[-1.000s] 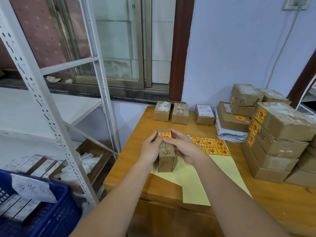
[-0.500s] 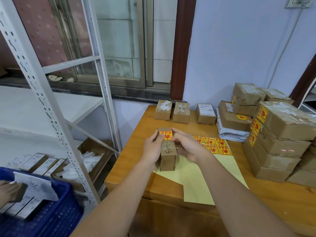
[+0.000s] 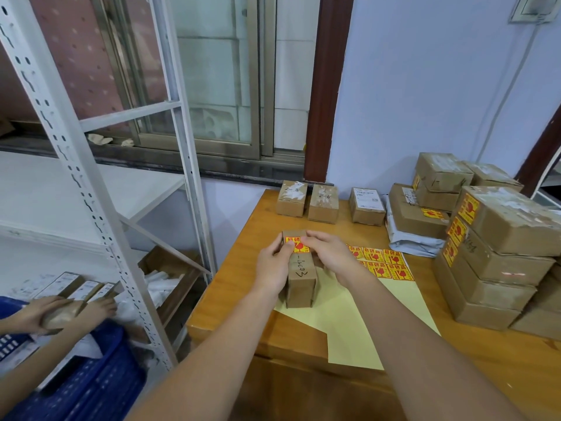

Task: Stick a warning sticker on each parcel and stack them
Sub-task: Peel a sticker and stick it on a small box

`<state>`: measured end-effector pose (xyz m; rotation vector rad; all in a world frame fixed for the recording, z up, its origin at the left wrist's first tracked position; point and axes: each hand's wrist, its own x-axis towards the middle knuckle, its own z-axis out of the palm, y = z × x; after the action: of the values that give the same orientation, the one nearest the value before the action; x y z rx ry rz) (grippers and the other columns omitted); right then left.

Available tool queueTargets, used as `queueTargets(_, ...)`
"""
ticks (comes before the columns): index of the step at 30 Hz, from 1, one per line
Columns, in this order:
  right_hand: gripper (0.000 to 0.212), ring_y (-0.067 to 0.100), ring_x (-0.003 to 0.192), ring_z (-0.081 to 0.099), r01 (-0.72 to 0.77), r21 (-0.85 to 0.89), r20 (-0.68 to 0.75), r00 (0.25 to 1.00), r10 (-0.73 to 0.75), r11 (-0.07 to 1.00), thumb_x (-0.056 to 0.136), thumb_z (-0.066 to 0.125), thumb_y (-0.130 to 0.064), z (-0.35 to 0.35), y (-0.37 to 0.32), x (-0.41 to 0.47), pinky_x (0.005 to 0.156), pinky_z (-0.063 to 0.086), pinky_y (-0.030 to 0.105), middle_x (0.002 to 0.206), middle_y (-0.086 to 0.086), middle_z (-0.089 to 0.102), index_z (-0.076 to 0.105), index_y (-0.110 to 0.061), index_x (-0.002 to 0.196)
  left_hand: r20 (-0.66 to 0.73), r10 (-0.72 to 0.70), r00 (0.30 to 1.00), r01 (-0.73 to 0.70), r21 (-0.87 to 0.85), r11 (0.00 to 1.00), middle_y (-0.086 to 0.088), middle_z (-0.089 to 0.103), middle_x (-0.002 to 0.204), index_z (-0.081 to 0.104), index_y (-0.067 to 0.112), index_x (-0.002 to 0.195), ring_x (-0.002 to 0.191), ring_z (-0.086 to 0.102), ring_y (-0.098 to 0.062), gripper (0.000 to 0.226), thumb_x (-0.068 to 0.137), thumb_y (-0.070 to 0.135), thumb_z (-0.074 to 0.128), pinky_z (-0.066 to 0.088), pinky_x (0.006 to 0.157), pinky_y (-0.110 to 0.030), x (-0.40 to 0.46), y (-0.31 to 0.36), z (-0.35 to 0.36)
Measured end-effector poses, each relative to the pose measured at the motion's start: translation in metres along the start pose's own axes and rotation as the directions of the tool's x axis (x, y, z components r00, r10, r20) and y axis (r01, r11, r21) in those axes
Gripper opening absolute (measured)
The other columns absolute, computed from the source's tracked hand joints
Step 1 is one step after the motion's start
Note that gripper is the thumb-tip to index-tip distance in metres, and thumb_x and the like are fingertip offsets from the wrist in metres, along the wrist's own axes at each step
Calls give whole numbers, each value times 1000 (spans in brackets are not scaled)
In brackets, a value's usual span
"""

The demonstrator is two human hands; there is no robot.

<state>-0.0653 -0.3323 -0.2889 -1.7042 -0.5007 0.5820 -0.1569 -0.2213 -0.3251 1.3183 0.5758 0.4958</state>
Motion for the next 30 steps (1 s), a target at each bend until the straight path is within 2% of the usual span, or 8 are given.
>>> queueTargets(3, 9, 15, 100, 69, 29, -15, -61, 998, -30, 999, 97, 66, -34, 4, 5, 4, 92, 58, 39, 103, -9, 74, 71, -40, 100, 2, -13, 1000, 13, 0, 1000, -5, 59, 135, 48, 36, 151, 107, 70, -19, 52, 101, 37, 63, 59, 66, -23, 1, -1, 0)
queueTargets(8, 34, 13, 109, 61, 88, -159, -166, 980, -114, 983, 98, 62, -40, 8, 10, 11, 96, 51, 34, 111, -11, 64, 71, -23, 126, -11, -1, 1000, 1, 19, 1000, -4, 59, 136, 52, 39, 148, 111, 69, -19, 50, 99, 41, 65, 62, 76, -29, 4, -5, -1)
queueTargets(12, 32, 15, 111, 63, 47, -109, -197, 978, -68, 993, 95, 65, -45, 8, 12, 15, 98, 53, 40, 115, -11, 70, 75, -26, 119, -16, 3, 1000, -2, 16, 1000, -4, 59, 137, 53, 39, 147, 111, 69, -18, 51, 98, 42, 66, 62, 85, -35, 6, -7, -2)
queueTargets(15, 29, 13, 104, 65, 45, -147, -232, 969, -79, 988, 96, 64, -42, 9, 11, 17, 83, 52, 29, 104, -11, 70, 76, -25, 116, -17, 1, 1000, -1, 2, 1000, -4, 59, 137, 52, 38, 148, 110, 69, -18, 51, 99, 41, 66, 62, 80, -31, 6, -7, -1)
queueTargets(20, 25, 15, 95, 69, 36, -108, -285, 956, -66, 993, 97, 64, -39, 15, 13, 21, 89, 57, 37, 97, -8, 75, 79, -22, 107, -9, 19, 1000, -19, -17, 1000, -5, 59, 137, 52, 35, 149, 110, 70, -17, 50, 100, 38, 64, 59, 71, -21, 5, -8, 0)
queueTargets(25, 50, 29, 72, 60, 22, -331, -321, 937, -134, 943, 102, 50, -44, 18, 7, 21, 66, 47, 36, 72, 9, 67, 68, -10, 70, -9, 29, 1000, -29, -11, 1000, -5, 59, 137, 52, 33, 150, 111, 68, -18, 51, 101, 37, 63, 57, 66, -17, 5, -9, 0)
queueTargets(28, 57, 22, 68, 57, -8, -354, -306, 946, -108, 935, 97, 48, -60, 17, 2, 19, 62, 42, 37, 67, 3, 61, 59, -14, 66, -21, 36, 999, -36, 0, 999, -3, 57, 139, 50, 34, 150, 113, 67, -16, 51, 101, 38, 64, 59, 74, -22, 6, -10, 0)
queueTargets(30, 53, 14, 74, 62, 16, -420, -243, 961, -129, 907, 90, 55, -68, 16, -2, 16, 62, 46, 33, 74, -6, 66, 68, -20, 73, -18, 38, 999, -37, 17, 999, -1, 55, 142, 49, 34, 150, 116, 65, -15, 52, 100, 40, 64, 60, 83, -26, 7, -9, -1)
